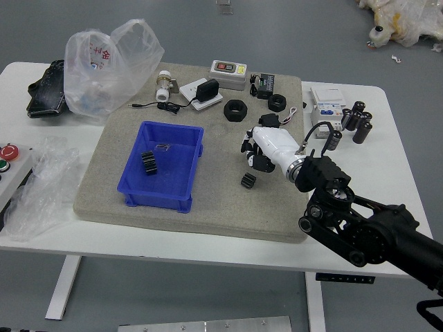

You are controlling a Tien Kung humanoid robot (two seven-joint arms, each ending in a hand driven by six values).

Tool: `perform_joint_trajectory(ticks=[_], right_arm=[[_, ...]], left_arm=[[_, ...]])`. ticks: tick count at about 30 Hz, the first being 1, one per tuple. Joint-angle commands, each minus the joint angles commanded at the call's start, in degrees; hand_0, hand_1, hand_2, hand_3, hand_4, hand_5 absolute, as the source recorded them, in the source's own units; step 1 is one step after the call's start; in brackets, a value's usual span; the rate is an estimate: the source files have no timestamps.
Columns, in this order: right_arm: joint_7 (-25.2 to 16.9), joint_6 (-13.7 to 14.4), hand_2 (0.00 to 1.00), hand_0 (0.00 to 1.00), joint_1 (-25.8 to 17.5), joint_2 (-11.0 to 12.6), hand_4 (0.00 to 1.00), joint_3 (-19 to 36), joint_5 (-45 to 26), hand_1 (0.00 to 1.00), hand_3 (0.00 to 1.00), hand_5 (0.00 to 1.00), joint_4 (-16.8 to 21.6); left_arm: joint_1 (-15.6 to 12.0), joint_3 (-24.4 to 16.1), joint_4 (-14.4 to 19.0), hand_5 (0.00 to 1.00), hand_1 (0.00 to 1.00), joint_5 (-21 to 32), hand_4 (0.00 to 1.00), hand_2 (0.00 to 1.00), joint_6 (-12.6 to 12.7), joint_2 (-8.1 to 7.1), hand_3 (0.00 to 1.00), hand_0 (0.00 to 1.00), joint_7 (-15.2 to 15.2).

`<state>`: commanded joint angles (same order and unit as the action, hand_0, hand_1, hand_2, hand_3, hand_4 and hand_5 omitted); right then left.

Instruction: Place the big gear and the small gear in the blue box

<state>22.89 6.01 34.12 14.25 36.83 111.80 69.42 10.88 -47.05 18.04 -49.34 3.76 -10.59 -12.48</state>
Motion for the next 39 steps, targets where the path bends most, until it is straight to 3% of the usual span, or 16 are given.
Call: perform_joint_trajectory(ticks=[4, 5, 7, 10, 13, 16, 19, 28, 34, 35, 39], right_arm=[[8.0, -7.4, 0.859, 0.226, -3.4, 3.4, 0.728, 4.6, 3.1, 0.474, 0.901, 0.301, 6.7], [9.8, -8.9, 0.892, 0.205, -3.9, 4.1, 0.833, 5.3, 3.4, 0.428, 0.909, 0.362, 8.3], [13.5, -12.0, 0.892, 0.205, -4.7, 5.2, 0.833, 6.2, 3.3, 0.428, 0.909, 0.362, 11.4], [14.1, -16.1, 0.892, 0.205, -5.4, 6.2, 0.833, 6.3, 2.6, 0.428, 0.909, 0.362, 16.0], [14.1, -17.8, 0.871, 0.202, -5.6, 6.3, 0.853, 5.3, 1.7, 0.406, 0.885, 0.356, 19.7], [14.1, -17.7, 0.871, 0.202, -5.4, 6.0, 0.853, 3.4, 0.7, 0.406, 0.885, 0.356, 22.6], [14.1, -16.9, 0.833, 0.199, -5.1, 5.3, 0.852, 1.3, 0.4, 0.397, 0.858, 0.354, 22.9], [14.1, -12.1, 0.806, 0.197, -2.9, 1.0, 0.843, -2.7, 3.4, 0.388, 0.818, 0.352, 14.2], [14.1, -10.1, 0.779, 0.190, -2.1, -0.2, 0.809, -3.3, 4.2, 0.378, 0.786, 0.332, 10.3], [14.1, -9.8, 0.685, 0.186, -2.1, -0.3, 0.768, -3.5, 4.1, 0.363, 0.750, 0.257, 9.9], [14.1, -9.1, 0.685, 0.186, -1.9, -0.8, 0.768, -4.5, 3.8, 0.363, 0.750, 0.257, 8.4]], left_arm=[[-0.2, -0.1, 0.0, 0.164, 0.533, 0.0, 0.660, 0.535, 0.0, -0.07, 0.644, 0.583, -0.1], [-0.2, -0.1, 0.0, 0.163, 0.534, -0.1, 0.661, 0.536, 0.0, -0.07, 0.644, 0.584, -0.1], [-0.3, -0.2, 0.0, 0.163, 0.534, -0.1, 0.661, 0.536, 0.0, -0.07, 0.644, 0.584, -0.1], [-0.1, 0.0, 0.0, 0.163, 0.534, 0.0, 0.661, 0.536, 0.0, -0.03, 0.644, 0.584, 0.1], [0.0, 0.0, -0.1, 0.164, 0.533, 0.0, 0.661, 0.535, 0.0, 0.00, 0.644, 0.584, 0.2], [0.0, -0.1, -0.1, 0.164, 0.533, -0.1, 0.661, 0.535, 0.0, 0.00, 0.644, 0.584, 0.1], [-0.1, -0.2, -0.1, 0.163, 0.533, -0.3, 0.661, 0.536, 0.0, -0.05, 0.643, 0.583, 0.0], [0.0, -0.3, 0.0, 0.163, 0.533, -0.5, 0.660, 0.536, -0.1, -0.05, 0.644, 0.584, -0.1], [0.0, -0.4, 0.0, 0.163, 0.533, -0.6, 0.661, 0.535, -0.1, -0.06, 0.644, 0.584, -0.1], [0.0, -0.4, 0.0, 0.164, 0.533, -0.6, 0.660, 0.536, -0.1, -0.06, 0.643, 0.583, -0.1], [0.0, -0.5, 0.0, 0.164, 0.533, -0.6, 0.660, 0.536, -0.1, -0.04, 0.643, 0.583, -0.1]])
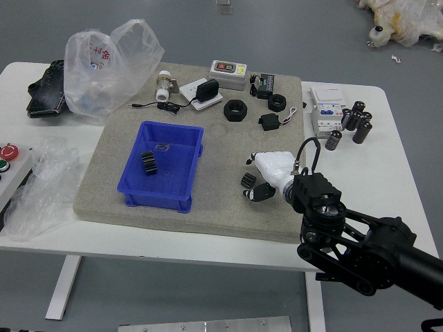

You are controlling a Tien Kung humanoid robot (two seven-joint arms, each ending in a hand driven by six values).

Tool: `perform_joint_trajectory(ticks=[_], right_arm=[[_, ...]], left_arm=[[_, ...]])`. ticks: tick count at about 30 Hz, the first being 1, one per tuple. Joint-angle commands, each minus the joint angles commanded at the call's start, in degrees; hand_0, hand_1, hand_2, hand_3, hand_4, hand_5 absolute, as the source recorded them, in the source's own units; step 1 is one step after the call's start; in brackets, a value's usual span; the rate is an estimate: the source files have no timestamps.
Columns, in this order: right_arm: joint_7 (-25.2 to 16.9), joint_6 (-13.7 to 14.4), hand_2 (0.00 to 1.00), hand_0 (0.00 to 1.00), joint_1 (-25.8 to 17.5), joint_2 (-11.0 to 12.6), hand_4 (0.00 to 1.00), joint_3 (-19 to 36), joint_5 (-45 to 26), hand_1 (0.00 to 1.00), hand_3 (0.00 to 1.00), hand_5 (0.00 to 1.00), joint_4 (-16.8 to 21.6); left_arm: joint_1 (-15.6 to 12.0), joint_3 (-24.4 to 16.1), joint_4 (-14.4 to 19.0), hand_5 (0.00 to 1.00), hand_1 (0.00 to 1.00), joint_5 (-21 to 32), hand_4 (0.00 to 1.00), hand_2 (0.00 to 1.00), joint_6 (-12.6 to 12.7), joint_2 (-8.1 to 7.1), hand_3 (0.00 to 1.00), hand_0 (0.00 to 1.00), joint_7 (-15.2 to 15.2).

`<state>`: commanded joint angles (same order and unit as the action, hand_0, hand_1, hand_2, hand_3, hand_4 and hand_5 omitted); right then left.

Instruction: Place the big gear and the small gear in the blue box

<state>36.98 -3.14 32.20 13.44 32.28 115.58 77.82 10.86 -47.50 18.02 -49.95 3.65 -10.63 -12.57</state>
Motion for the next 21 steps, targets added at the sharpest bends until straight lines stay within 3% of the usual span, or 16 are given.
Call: perform_joint_trajectory(ticks=[1, 2, 7, 8, 13, 14, 19, 20, 21], right_arm=[[0.0, 0.2, 0.685, 0.186, 0.0, -0.1, 0.768, -0.3, -0.1, 0.363, 0.750, 0.257, -0.3], [0.0, 0.3, 0.518, 0.185, 0.1, -0.2, 0.659, -0.5, -0.3, 0.343, 0.691, 0.179, -0.5], [0.0, 2.0, 0.518, 0.185, 0.1, -0.7, 0.659, -1.3, -0.9, 0.343, 0.691, 0.179, -1.4], [0.0, 2.6, 0.410, 0.164, 0.1, -0.7, 0.531, -1.4, -1.1, 0.312, 0.628, 0.148, -1.5], [0.0, 5.1, 0.410, 0.164, 0.1, -0.7, 0.531, -1.4, -2.3, 0.312, 0.628, 0.148, -1.8], [0.0, 5.5, 0.369, 0.151, 0.1, -0.7, 0.605, -1.4, -2.5, 0.299, 0.543, 0.107, -1.9], [-0.3, 7.3, 0.369, 0.151, 0.0, -0.7, 0.605, -1.7, -3.9, 0.299, 0.543, 0.107, -2.2], [-0.5, 7.7, 0.352, 0.139, 0.0, -0.7, 0.563, -1.7, -4.2, 0.290, 0.432, 0.108, -2.2], [-0.7, 8.1, 0.352, 0.139, 0.0, -0.7, 0.563, -1.8, -4.4, 0.290, 0.432, 0.108, -2.3]], left_arm=[[0.0, 0.0, 0.0, 0.164, 0.533, 0.0, 0.660, 0.536, 0.0, 0.01, 0.643, 0.583, 0.0], [0.0, 0.0, 0.0, 0.164, 0.533, 0.0, 0.661, 0.535, 0.0, 0.01, 0.644, 0.583, 0.0], [0.1, -0.1, 0.0, 0.164, 0.533, -0.1, 0.661, 0.535, 0.0, 0.05, 0.644, 0.583, 0.0], [0.1, -0.1, 0.0, 0.161, 0.534, -0.1, 0.661, 0.537, 0.0, 0.04, 0.644, 0.584, 0.0], [0.1, -0.1, 0.0, 0.161, 0.534, -0.1, 0.661, 0.537, 0.0, 0.03, 0.644, 0.584, 0.0], [0.1, 0.0, 0.0, 0.162, 0.533, 0.0, 0.661, 0.537, 0.0, 0.05, 0.645, 0.584, 0.0], [0.1, 0.0, 0.0, 0.162, 0.533, 0.0, 0.661, 0.537, 0.0, 0.10, 0.645, 0.584, 0.0], [0.1, 0.0, 0.0, 0.162, 0.534, 0.0, 0.661, 0.537, 0.0, 0.09, 0.645, 0.584, 0.0], [0.1, 0.0, 0.0, 0.162, 0.534, 0.0, 0.661, 0.537, 0.0, 0.09, 0.645, 0.584, 0.0]])
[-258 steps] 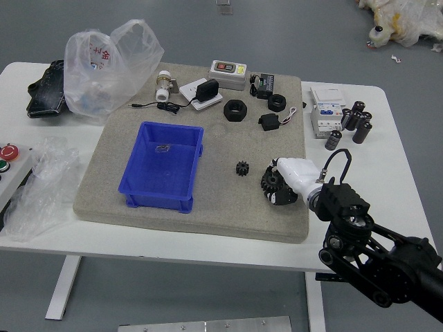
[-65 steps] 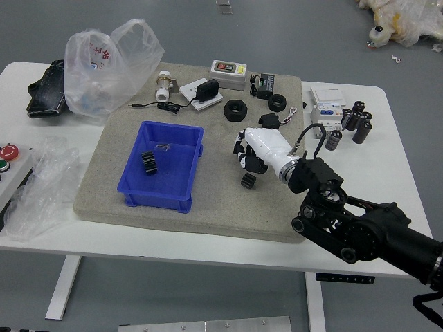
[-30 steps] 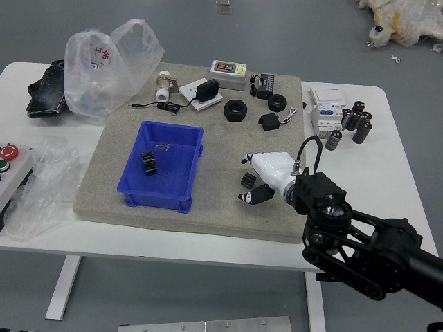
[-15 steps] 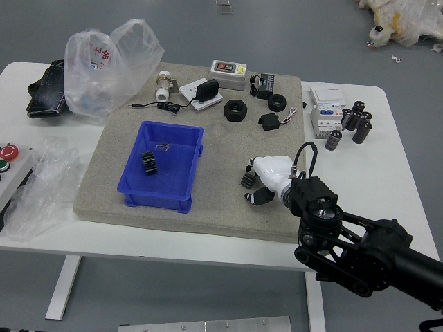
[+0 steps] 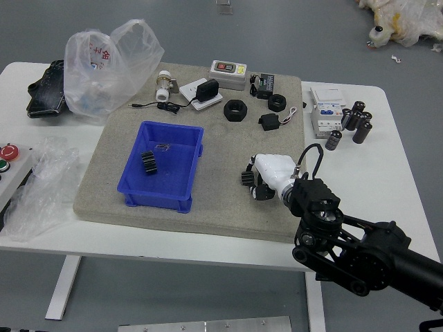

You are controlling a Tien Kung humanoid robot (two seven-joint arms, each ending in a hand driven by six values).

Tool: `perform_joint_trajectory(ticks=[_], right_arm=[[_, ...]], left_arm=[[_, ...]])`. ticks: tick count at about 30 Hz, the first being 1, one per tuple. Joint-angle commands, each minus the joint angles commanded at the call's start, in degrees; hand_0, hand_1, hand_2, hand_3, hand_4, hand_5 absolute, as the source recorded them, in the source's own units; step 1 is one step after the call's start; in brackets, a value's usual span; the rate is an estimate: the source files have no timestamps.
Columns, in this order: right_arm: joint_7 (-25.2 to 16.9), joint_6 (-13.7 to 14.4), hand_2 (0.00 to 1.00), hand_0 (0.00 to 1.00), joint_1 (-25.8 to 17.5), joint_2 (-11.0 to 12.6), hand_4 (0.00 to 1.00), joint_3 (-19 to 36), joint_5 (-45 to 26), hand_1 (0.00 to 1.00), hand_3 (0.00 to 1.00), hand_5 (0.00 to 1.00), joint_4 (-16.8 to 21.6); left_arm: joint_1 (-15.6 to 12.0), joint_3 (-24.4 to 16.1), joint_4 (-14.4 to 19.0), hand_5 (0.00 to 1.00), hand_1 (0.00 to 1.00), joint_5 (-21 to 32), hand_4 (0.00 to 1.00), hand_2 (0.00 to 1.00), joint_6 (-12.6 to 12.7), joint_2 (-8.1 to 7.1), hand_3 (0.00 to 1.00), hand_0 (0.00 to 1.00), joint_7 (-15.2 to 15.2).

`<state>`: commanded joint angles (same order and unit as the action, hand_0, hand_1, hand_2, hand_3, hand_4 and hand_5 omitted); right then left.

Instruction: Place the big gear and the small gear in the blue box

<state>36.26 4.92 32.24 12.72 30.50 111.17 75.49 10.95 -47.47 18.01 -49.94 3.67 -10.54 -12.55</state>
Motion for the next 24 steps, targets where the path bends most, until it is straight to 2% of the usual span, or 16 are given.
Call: perform_joint_trajectory(ticks=[11, 16, 22, 23, 24], right_arm=[[-2.3, 3.8, 0.345, 0.134, 2.7, -0.3, 0.551, -0.6, -1.3, 0.289, 0.407, 0.141, -0.4], [-3.2, 5.0, 0.345, 0.134, 7.2, -1.4, 0.551, -3.3, -2.1, 0.289, 0.407, 0.141, 0.3], [-4.6, 6.5, 0.345, 0.136, 13.6, -4.1, 0.555, -7.8, -2.2, 0.290, 0.406, 0.141, 1.5], [-5.1, 7.1, 0.398, 0.151, 14.7, -4.6, 0.563, -8.6, -2.0, 0.313, 0.435, 0.146, 1.7], [-5.7, 7.6, 0.398, 0.151, 15.6, -5.1, 0.563, -9.3, -1.9, 0.313, 0.435, 0.146, 1.8]], left_arm=[[0.0, -0.2, 0.0, 0.165, 0.534, -0.2, 0.663, 0.537, 0.0, 0.03, 0.645, 0.584, -0.1], [0.1, -0.4, 0.0, 0.165, 0.534, -0.4, 0.663, 0.537, 0.0, -0.01, 0.645, 0.584, -0.2], [0.1, -0.8, 0.1, 0.167, 0.535, -1.0, 0.667, 0.538, -0.1, -0.06, 0.647, 0.584, -0.5], [0.2, -0.8, 0.1, 0.170, 0.535, -1.0, 0.666, 0.537, -0.1, -0.08, 0.646, 0.583, -0.5], [0.1, -0.8, 0.1, 0.170, 0.535, -1.1, 0.666, 0.537, -0.2, -0.10, 0.646, 0.583, -0.6]])
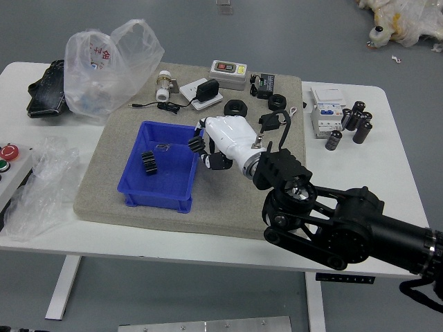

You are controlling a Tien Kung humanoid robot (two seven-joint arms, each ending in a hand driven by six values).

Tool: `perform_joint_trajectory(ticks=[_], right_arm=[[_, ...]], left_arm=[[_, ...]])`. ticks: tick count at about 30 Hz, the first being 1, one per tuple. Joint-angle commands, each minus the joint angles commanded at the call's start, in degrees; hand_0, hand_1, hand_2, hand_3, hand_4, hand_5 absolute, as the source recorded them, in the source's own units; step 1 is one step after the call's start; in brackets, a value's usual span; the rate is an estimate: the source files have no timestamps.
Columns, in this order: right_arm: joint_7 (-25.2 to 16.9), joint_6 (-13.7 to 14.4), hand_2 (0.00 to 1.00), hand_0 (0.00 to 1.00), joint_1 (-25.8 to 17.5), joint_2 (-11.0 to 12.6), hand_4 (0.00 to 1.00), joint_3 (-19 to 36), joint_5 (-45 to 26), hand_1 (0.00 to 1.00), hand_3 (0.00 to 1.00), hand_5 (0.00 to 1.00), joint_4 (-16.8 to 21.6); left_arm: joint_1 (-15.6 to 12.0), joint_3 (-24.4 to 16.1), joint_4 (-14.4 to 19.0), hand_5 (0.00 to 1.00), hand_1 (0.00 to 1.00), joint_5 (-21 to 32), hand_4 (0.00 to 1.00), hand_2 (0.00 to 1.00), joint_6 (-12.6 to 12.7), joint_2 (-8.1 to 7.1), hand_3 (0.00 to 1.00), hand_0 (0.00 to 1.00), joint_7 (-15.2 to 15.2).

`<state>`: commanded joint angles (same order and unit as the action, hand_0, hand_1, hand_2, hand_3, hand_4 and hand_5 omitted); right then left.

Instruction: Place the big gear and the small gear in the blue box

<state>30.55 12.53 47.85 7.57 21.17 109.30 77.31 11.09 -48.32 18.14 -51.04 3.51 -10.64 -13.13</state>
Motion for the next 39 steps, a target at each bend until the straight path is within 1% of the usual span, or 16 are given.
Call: perform_joint_trajectory(ticks=[2, 4, 5, 10, 11, 13, 16, 17, 20, 24, 28, 29, 32, 34, 35, 39], right_arm=[[-1.2, 0.8, 0.398, 0.151, 1.5, -0.8, 0.563, -1.3, 0.1, 0.313, 0.435, 0.146, 0.2], [-2.5, 1.0, 0.398, 0.151, 2.8, -1.6, 0.563, -2.9, -0.1, 0.313, 0.435, 0.146, 0.2], [-2.9, 0.8, 0.694, 0.226, 3.4, -1.9, 0.549, -3.8, -0.1, 0.500, 0.675, 0.236, 0.0], [-4.6, -0.1, 0.694, 0.226, 4.3, -3.3, 0.549, -7.7, -0.7, 0.500, 0.675, 0.236, -2.3], [-4.7, -0.3, 0.838, 0.266, 4.2, -3.5, 0.578, -8.4, -0.7, 0.579, 0.781, 0.240, -2.9], [-5.0, -0.6, 0.838, 0.266, 3.9, -3.9, 0.578, -9.6, -0.8, 0.579, 0.781, 0.240, -4.0], [-5.2, -0.7, 0.838, 0.266, 3.5, -4.0, 0.578, -10.0, -0.6, 0.579, 0.781, 0.240, -4.7], [-5.2, -0.8, 0.869, 0.267, 3.4, -4.0, 0.615, -9.9, -0.6, 0.586, 0.871, 0.252, -4.7], [-5.3, -0.8, 0.869, 0.267, 3.2, -3.8, 0.615, -9.2, -0.4, 0.586, 0.871, 0.252, -4.7], [-5.5, -0.7, 0.872, 0.266, 2.9, -3.3, 0.631, -8.0, -0.2, 0.586, 0.878, 0.258, -4.4], [-6.2, 0.4, 0.872, 0.266, 2.0, -2.0, 0.631, -4.0, -0.3, 0.586, 0.878, 0.258, -2.6], [-6.8, 1.2, 0.841, 0.262, 1.5, -1.1, 0.640, -2.5, -1.3, 0.567, 0.827, 0.263, -1.4], [-8.9, 3.0, 0.841, 0.262, 0.0, 0.9, 0.640, 1.8, -4.8, 0.567, 0.827, 0.263, 1.2], [-11.3, 4.4, 0.841, 0.262, -1.8, 2.6, 0.640, 4.9, -7.7, 0.567, 0.827, 0.263, 2.6], [-12.9, 5.1, 0.758, 0.335, -3.0, 3.6, 0.633, 6.8, -9.5, 0.601, 0.733, 0.274, 3.1], [-19.0, 6.0, 0.758, 0.335, -7.5, 6.6, 0.633, 13.8, -16.5, 0.601, 0.733, 0.274, 3.7]], left_arm=[[0.0, -0.1, 0.0, 0.170, 0.535, -0.1, 0.666, 0.537, 0.0, -0.05, 0.646, 0.583, -0.1], [0.0, -0.3, 0.0, 0.170, 0.535, -0.3, 0.666, 0.537, -0.1, -0.11, 0.646, 0.583, -0.2], [0.0, -0.3, 0.1, 0.172, 0.535, -0.4, 0.667, 0.537, -0.1, -0.13, 0.646, 0.583, -0.3], [0.1, -0.4, 0.1, 0.172, 0.535, -0.6, 0.667, 0.537, -0.1, -0.13, 0.646, 0.583, -0.3], [0.1, -0.4, 0.1, 0.173, 0.535, -0.6, 0.668, 0.538, -0.1, -0.12, 0.646, 0.584, -0.3], [0.1, -0.4, 0.1, 0.173, 0.535, -0.7, 0.668, 0.538, -0.1, -0.11, 0.646, 0.584, -0.4], [0.0, -0.5, 0.1, 0.173, 0.535, -0.8, 0.668, 0.538, -0.2, -0.09, 0.646, 0.584, -0.4], [0.0, -0.5, 0.1, 0.175, 0.535, -0.8, 0.669, 0.537, -0.2, -0.09, 0.646, 0.583, -0.4], [0.0, -0.5, 0.1, 0.175, 0.535, -0.8, 0.669, 0.537, -0.2, -0.09, 0.646, 0.583, -0.4], [0.1, -0.4, 0.0, 0.178, 0.535, -0.8, 0.668, 0.537, -0.2, -0.07, 0.645, 0.583, -0.3], [0.1, -0.3, 0.0, 0.178, 0.535, -0.6, 0.668, 0.537, -0.1, -0.05, 0.645, 0.583, -0.3], [0.0, -0.3, 0.0, 0.177, 0.535, -0.6, 0.667, 0.537, -0.1, -0.04, 0.645, 0.583, -0.3], [0.0, -0.2, 0.0, 0.177, 0.535, -0.4, 0.667, 0.537, -0.1, -0.04, 0.645, 0.583, -0.3], [0.1, -0.1, 0.0, 0.177, 0.535, -0.2, 0.667, 0.537, -0.1, -0.07, 0.645, 0.583, -0.2], [0.1, 0.0, 0.0, 0.176, 0.535, -0.1, 0.668, 0.537, 0.0, -0.10, 0.645, 0.583, -0.1], [0.3, 0.3, -0.1, 0.176, 0.535, 0.2, 0.668, 0.537, 0.0, -0.29, 0.645, 0.583, 0.0]])
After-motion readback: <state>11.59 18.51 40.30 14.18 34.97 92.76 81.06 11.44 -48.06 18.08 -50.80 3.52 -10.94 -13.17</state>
